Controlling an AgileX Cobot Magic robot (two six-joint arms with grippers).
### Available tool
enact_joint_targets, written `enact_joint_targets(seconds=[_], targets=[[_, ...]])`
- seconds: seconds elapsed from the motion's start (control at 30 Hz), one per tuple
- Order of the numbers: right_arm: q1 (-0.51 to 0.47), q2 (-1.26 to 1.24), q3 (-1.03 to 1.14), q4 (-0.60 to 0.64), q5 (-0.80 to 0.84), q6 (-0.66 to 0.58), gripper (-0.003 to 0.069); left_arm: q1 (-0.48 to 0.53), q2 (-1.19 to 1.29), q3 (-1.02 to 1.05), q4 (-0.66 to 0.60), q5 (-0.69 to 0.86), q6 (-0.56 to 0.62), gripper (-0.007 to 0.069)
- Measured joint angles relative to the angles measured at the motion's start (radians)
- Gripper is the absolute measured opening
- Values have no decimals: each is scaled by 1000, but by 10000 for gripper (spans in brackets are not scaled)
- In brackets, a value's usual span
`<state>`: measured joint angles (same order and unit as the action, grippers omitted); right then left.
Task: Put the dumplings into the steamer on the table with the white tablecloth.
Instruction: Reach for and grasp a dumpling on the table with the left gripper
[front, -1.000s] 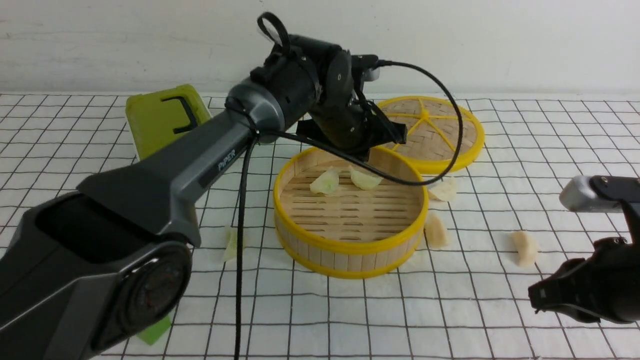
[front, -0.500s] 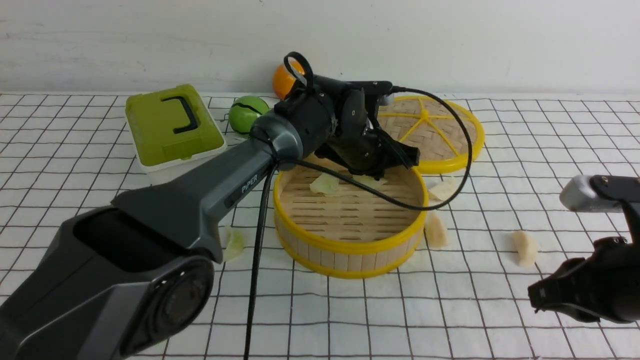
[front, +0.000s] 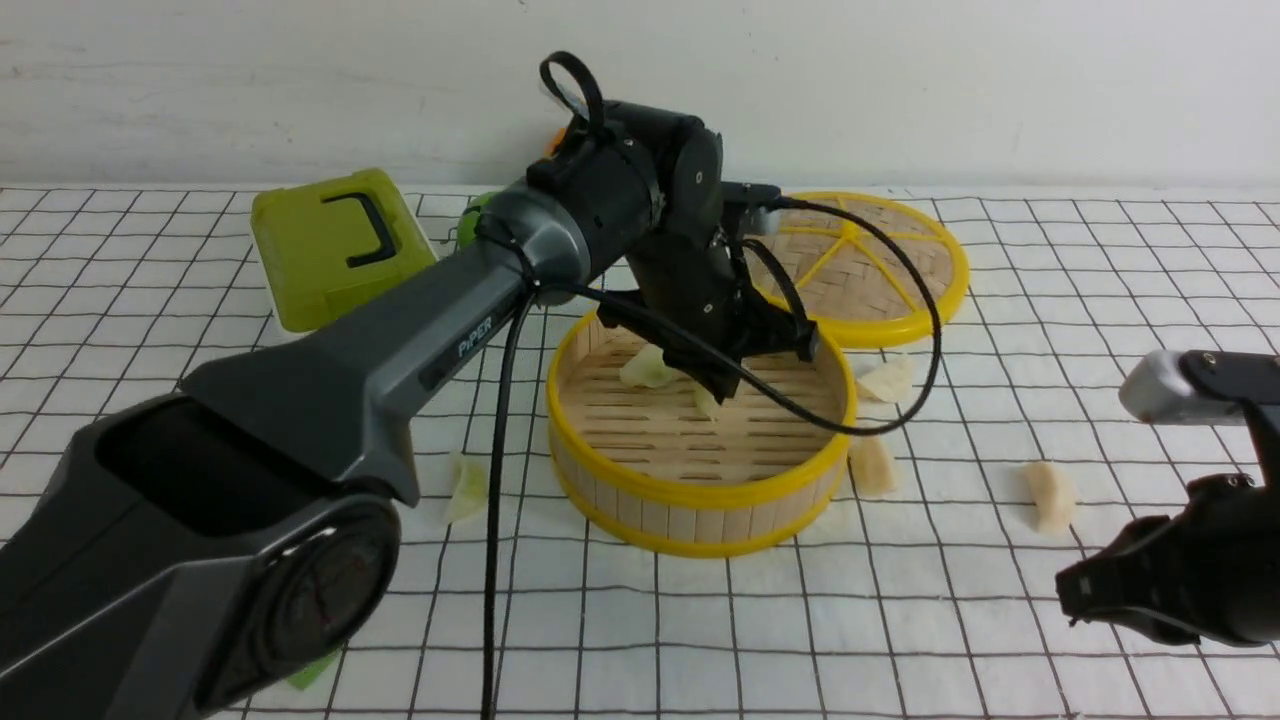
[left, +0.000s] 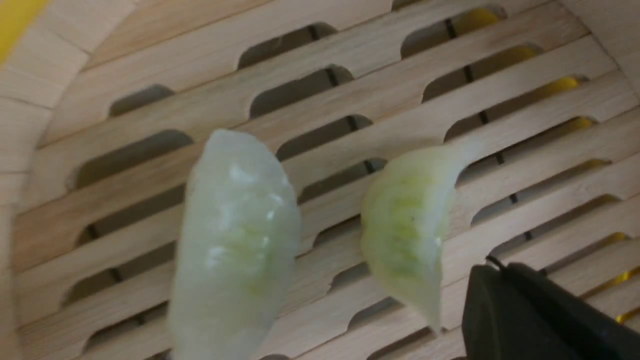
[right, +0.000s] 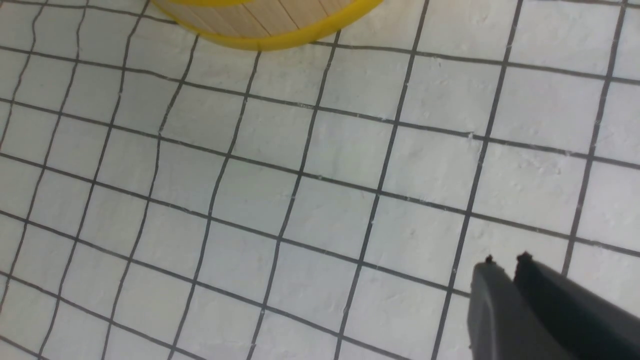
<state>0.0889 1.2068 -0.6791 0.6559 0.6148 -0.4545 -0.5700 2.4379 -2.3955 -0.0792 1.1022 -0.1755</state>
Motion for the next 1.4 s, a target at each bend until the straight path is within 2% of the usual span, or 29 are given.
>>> enact_joint_targets(seconds=[0.17,0.4,0.5,0.53,0.6,0.73,0.87,1.17,1.4], targets=[[0,0,0,0,0,-1,62,0,-73,0,8,-50,-1,-13],[0,0,0,3,0,-1,70,0,-29,0,14,-68,-16,11],[0,0,0,4,0,-1,71,0,4,2,24,-80,-20,114],[0,0,0,4,0,-1,71,0,5,2,24,-80,-20,122],[0,0,0,7,0,-1,72,0,19,2,38,-96,-20,222],[0,0,0,9,0,-1,72,0,30,1,62,-107,-24,329],[0,0,0,9,0,-2,72,0,51,2,79,-108,-44,327],[0,0,0,11,0,-2,72,0,56,2,141,-111,-127,230],[0,0,0,11,2,-2,78,0,56,2,164,-117,-173,241]])
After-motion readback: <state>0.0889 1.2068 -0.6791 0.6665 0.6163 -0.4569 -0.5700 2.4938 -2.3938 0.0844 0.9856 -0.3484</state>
